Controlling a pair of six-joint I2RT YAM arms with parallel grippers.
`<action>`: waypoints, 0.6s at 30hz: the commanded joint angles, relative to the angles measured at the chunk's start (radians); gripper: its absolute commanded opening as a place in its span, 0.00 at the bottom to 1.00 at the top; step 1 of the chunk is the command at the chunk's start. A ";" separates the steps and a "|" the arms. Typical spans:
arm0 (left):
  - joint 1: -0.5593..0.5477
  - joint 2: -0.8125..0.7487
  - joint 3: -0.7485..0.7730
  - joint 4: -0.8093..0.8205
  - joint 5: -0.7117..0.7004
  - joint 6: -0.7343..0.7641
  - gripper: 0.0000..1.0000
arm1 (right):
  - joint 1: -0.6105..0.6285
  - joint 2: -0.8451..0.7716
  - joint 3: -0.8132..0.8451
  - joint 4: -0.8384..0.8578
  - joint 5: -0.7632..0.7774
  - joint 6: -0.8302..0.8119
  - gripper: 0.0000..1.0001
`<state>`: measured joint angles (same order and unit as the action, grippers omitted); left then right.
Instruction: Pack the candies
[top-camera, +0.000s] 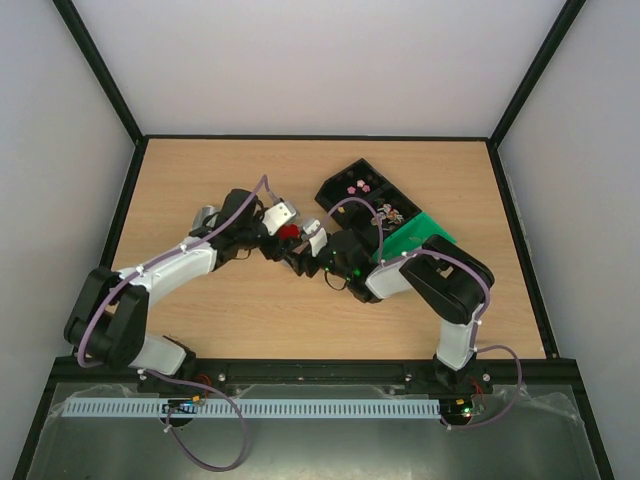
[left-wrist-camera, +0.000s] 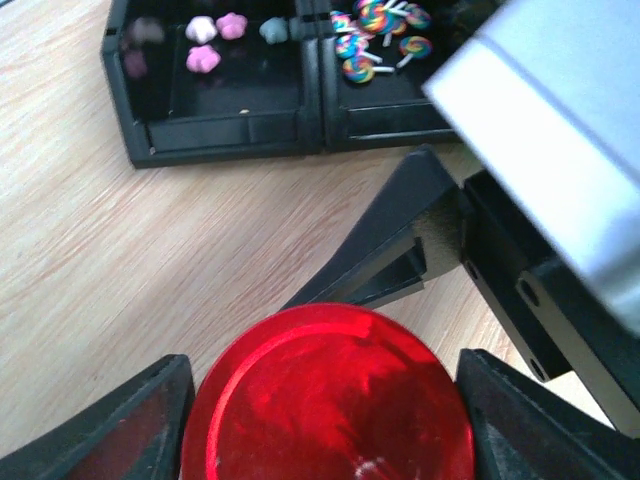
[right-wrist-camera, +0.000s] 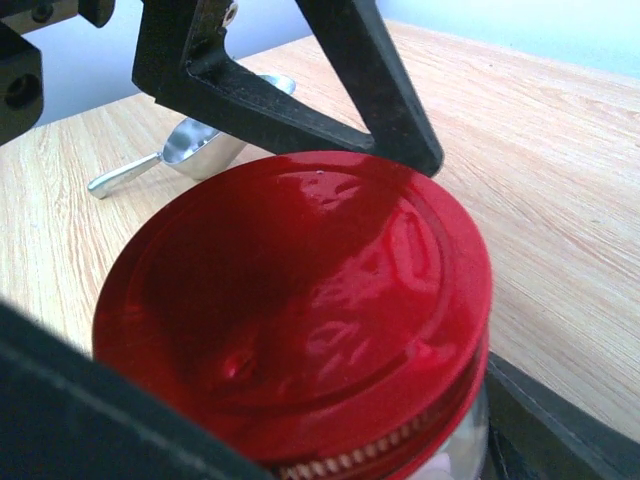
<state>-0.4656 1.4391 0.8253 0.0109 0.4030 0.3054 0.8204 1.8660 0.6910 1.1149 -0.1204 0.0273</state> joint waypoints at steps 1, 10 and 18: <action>0.023 0.005 0.009 -0.046 -0.013 0.069 0.69 | 0.010 -0.026 -0.041 -0.127 -0.053 -0.026 0.05; 0.120 0.007 0.056 -0.286 0.255 0.352 0.54 | -0.068 -0.077 -0.052 -0.205 -0.335 -0.087 0.05; 0.113 0.073 0.152 -0.621 0.402 0.746 0.53 | -0.104 -0.099 -0.032 -0.352 -0.692 -0.238 0.06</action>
<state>-0.3840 1.4754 0.9310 -0.3912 0.7845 0.7952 0.7357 1.7908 0.6762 0.9432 -0.5869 -0.1104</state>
